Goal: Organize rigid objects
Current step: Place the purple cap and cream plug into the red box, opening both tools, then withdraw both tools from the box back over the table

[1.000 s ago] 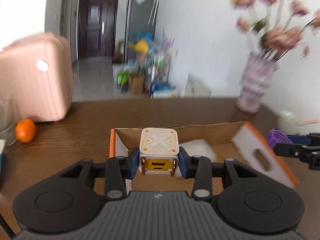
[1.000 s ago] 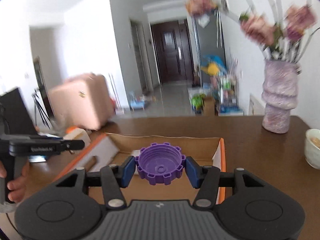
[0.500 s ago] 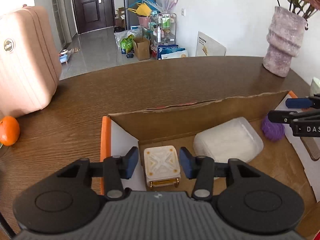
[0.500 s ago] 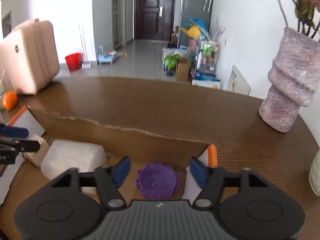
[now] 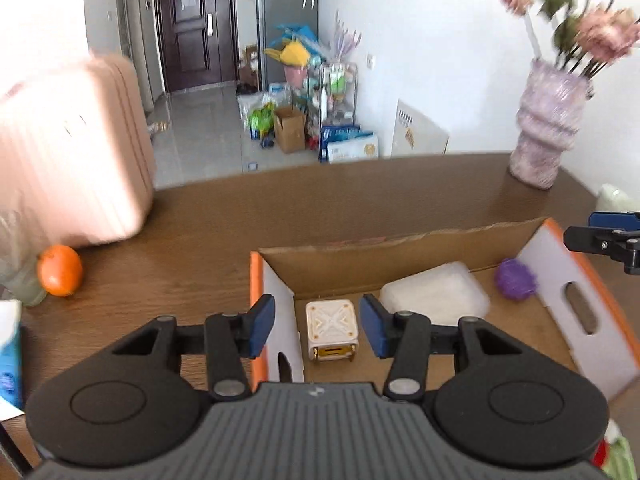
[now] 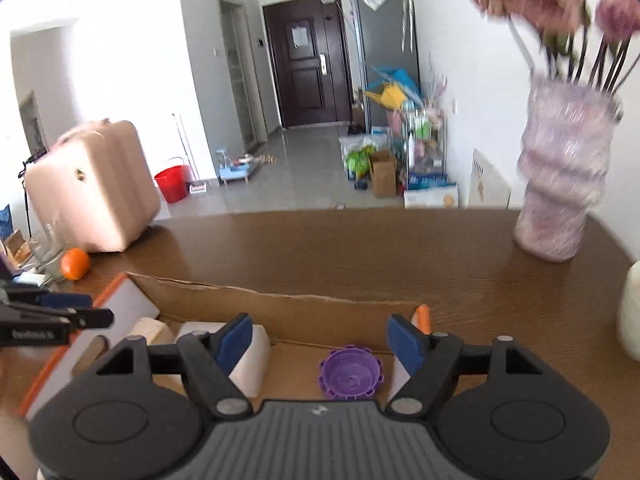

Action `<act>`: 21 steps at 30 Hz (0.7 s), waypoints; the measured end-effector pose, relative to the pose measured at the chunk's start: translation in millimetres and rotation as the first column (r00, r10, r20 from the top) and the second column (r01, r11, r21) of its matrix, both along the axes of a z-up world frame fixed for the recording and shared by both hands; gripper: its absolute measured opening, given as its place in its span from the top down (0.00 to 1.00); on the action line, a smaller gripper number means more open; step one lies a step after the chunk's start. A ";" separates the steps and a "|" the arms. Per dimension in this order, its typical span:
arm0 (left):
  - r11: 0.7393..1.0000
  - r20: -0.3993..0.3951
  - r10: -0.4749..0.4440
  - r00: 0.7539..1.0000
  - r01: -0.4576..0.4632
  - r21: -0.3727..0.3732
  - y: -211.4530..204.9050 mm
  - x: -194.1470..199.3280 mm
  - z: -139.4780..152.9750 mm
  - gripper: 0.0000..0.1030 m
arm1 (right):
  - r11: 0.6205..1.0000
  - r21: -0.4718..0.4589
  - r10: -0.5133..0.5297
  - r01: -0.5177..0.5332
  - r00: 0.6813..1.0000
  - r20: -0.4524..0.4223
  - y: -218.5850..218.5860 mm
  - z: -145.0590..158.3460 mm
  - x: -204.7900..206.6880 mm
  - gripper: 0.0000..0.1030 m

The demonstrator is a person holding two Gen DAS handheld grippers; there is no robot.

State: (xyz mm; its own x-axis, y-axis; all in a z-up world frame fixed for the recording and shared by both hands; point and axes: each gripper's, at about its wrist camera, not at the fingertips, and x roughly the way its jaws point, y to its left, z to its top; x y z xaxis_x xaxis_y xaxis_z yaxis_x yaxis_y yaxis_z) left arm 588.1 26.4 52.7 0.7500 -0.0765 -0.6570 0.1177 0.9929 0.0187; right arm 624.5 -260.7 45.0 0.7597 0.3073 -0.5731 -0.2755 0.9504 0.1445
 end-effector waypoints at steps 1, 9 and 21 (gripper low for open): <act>1.000 0.020 0.000 1.000 0.000 -0.001 0.6 -10.9 11.6 0.50 | 1.000 -0.009 -0.004 0.004 1.000 0.017 -2.0 8.6 -9.5 0.23; 1.000 0.178 -0.003 0.984 0.002 0.005 8.6 -104.3 92.8 0.35 | 1.000 -0.018 0.009 -0.007 0.994 0.112 -18.5 72.3 -99.6 0.15; 0.999 0.449 0.048 0.892 -0.034 -0.038 11.3 -300.0 78.1 0.03 | 0.999 0.049 -0.022 0.007 0.952 0.306 -38.7 70.9 -290.8 0.04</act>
